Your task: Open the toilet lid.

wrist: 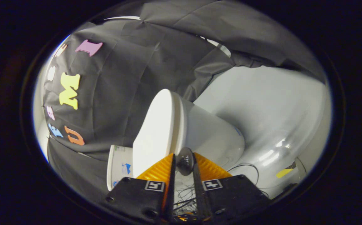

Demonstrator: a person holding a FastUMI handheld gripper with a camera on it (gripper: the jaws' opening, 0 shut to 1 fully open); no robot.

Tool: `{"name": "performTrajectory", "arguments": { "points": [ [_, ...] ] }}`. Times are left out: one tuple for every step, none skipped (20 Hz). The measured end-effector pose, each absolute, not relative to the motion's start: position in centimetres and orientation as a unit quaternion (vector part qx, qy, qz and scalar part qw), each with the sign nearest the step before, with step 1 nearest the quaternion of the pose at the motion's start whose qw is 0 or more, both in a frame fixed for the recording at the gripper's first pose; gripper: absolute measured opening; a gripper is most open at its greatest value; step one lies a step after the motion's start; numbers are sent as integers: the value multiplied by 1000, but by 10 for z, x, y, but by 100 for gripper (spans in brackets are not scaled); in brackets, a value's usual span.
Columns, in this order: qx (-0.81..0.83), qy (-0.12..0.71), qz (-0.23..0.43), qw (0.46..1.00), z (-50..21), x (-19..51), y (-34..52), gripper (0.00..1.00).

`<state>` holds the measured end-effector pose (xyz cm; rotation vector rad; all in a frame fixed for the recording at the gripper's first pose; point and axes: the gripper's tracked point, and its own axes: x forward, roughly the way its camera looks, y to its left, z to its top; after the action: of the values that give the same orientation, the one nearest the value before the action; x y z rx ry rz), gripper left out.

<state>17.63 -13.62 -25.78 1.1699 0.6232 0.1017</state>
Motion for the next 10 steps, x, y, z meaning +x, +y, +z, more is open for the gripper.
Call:
{"name": "performTrajectory", "arguments": {
  "points": [
    [554,289,50,779,-257,179,-135,27],
    [558,288,55,776,-254,176,-136,21],
    [560,290,62,774,-255,177,-136,19],
    [561,290,69,772,-253,175,-135,17],
    [562,288,73,772,-249,177,-136,15],
    [559,289,76,774,-249,177,-135,9],
    [550,292,79,778,-248,177,-136,7],
    [543,295,81,782,-248,176,-136,5],
    [536,296,82,786,-246,177,-136,5],
    [531,298,82,789,-246,178,-136,5]
  ]
}}
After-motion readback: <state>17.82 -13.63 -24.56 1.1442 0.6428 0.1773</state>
